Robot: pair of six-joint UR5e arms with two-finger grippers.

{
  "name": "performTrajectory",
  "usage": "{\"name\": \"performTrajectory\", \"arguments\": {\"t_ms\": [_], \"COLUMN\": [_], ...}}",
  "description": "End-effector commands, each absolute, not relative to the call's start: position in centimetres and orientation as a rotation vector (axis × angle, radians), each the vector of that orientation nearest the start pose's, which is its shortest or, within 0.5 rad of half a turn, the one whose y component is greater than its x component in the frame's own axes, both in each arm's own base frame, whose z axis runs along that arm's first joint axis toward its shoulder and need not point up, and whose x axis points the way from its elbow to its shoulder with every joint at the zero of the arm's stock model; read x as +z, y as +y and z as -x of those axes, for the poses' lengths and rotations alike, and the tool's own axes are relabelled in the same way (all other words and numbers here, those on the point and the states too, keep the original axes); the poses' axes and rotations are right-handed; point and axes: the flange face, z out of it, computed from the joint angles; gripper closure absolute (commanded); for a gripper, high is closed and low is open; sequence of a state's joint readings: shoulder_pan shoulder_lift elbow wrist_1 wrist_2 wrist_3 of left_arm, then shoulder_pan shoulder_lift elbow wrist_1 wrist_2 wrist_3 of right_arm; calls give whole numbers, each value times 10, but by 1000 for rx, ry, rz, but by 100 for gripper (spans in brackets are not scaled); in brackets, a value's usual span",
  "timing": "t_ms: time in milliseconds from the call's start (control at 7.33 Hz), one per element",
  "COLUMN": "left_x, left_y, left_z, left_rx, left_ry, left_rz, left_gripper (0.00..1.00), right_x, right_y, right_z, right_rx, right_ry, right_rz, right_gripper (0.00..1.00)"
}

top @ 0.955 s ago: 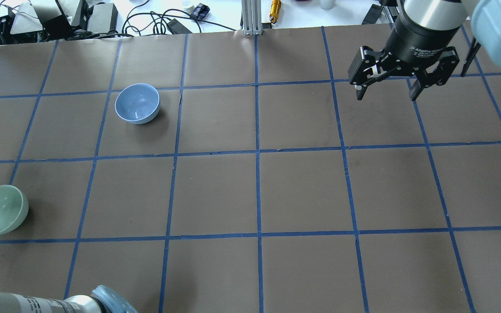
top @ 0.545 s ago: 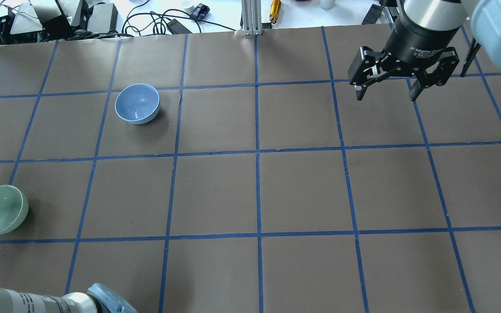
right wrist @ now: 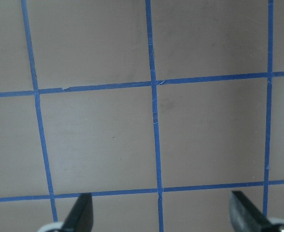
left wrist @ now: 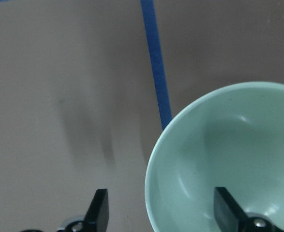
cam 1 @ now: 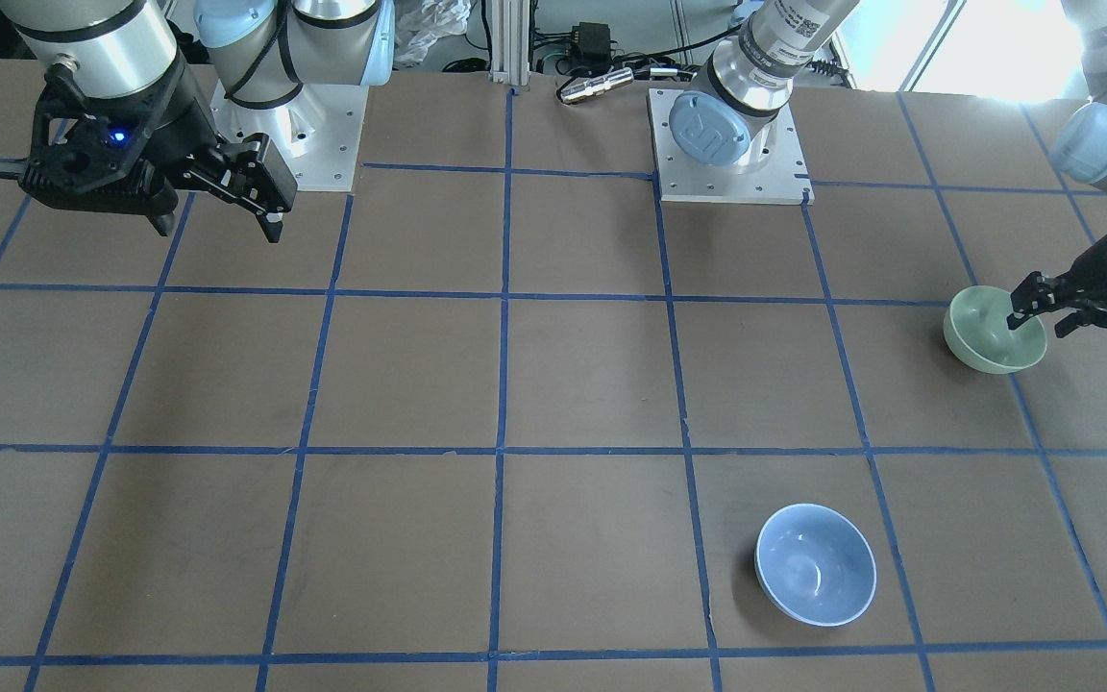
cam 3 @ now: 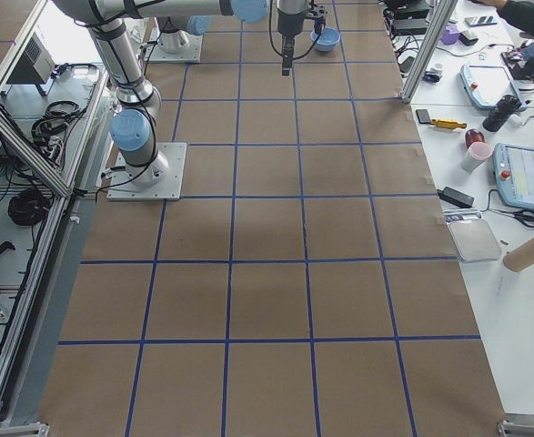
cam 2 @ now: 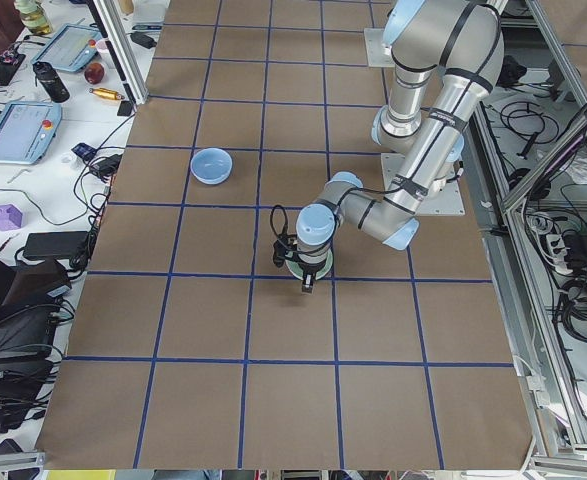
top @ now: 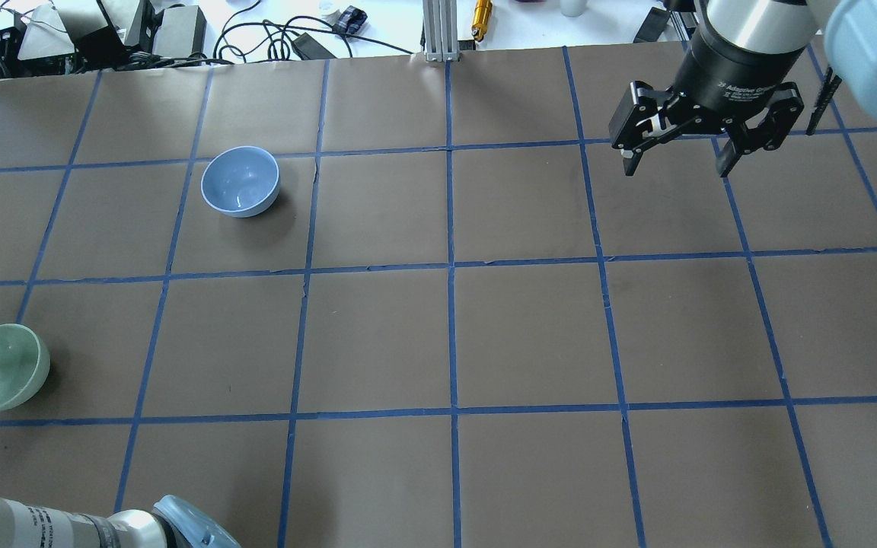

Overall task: Stack green bowl on blue bowl
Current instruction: 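Lower the left gripper onto the green bowl rim and grasp it, then lift the green bowl and carry it over the light blue bowl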

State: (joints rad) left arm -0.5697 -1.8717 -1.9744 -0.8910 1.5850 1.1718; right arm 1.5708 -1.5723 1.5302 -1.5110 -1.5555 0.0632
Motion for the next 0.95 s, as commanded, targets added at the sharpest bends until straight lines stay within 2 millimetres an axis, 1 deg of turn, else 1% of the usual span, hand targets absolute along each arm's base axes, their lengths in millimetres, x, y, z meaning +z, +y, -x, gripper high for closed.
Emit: {"name": "performTrajectory", "arguments": {"t_ms": [0,136,273,409,545,682,818], "left_x": [211,212,212,226,249,282,322], "left_y": [-392,-392,-392,-395,-412,-446,-485], "left_z": [-368,-368,-368,-363,-363,-346,-317], "left_rx": [48,51,54,47,10,-35,-63], "left_ry": [3149,3152,3160,3169,3142,3101,3082], "left_rz": [-260,-255,-253,-256,-251,-338,-354], "left_gripper": [95,100,100,100,100,100,100], "right_x": [502,502,503,502,502,502,502], "right_y": [-489,-489,-489,-489,-489,-489,-489], "right_z": [-135,-135,-135,-135,-135,-135,-135], "right_rx": [30,30,27,30,30,30,27], "right_ry": [3125,3125,3125,3125,3125,3125,3125], "right_rz": [-99,-99,-99,-101,-99,-99,-99], "right_gripper": [0,0,0,0,0,0,0]}}
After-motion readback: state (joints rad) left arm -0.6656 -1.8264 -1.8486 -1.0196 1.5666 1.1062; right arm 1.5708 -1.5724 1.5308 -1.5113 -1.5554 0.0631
